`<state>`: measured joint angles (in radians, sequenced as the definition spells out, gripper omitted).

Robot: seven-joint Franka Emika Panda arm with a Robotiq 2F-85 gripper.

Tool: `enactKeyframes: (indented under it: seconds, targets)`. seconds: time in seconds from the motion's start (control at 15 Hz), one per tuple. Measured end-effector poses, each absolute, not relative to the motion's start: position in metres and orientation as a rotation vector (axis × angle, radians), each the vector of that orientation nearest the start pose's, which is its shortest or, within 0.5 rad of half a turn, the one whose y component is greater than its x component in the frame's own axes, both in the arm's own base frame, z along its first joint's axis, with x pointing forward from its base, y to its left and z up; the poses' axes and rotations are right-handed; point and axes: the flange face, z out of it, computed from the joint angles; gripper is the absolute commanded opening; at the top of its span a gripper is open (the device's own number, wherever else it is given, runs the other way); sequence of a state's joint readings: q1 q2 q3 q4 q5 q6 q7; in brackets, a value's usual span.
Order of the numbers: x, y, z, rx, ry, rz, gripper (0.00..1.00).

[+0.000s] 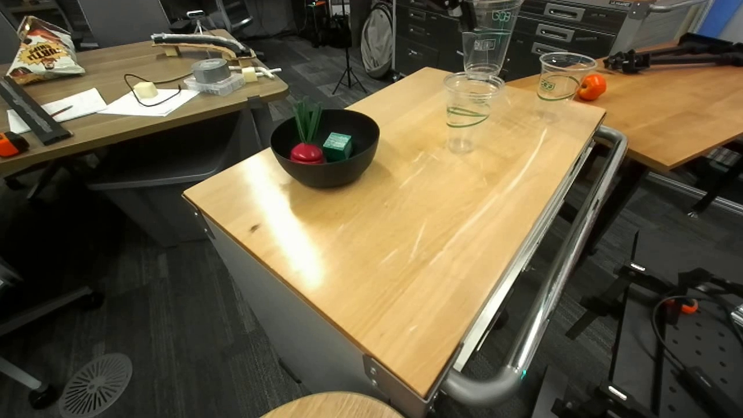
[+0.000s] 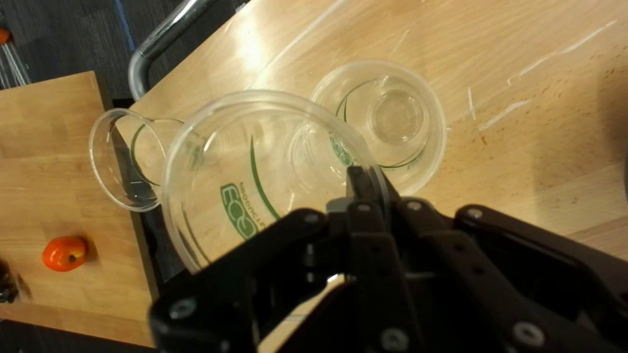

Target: Stack the clear cups inside each other

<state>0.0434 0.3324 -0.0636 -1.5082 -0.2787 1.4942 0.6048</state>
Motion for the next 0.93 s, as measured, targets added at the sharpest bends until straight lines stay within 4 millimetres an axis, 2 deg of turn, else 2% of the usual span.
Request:
enactKeyframes:
  seconds: [0.27, 0.33, 0.4, 0.53, 0.6, 0.73, 0.8, 0.93]
  targets:
    - [0.625, -0.027, 0.447, -3.363, 0.975, 0.478, 0.01]
    - [0.627, -0.025, 0.444, -3.367, 0.962, 0.490, 0.05]
    - [0.628, -0.023, 0.441, -3.372, 0.944, 0.500, 0.29]
    - [0.629, -0.023, 0.437, -3.376, 0.919, 0.520, 0.32]
    - [0.628, -0.025, 0.437, -3.370, 0.919, 0.527, 0.39]
    - [0.625, -0.040, 0.437, -3.337, 0.968, 0.533, 0.55]
    - [0.620, -0.054, 0.439, -3.308, 1.036, 0.526, 0.62]
    - [0.599, -0.096, 0.439, -3.224, 1.196, 0.520, 0.77]
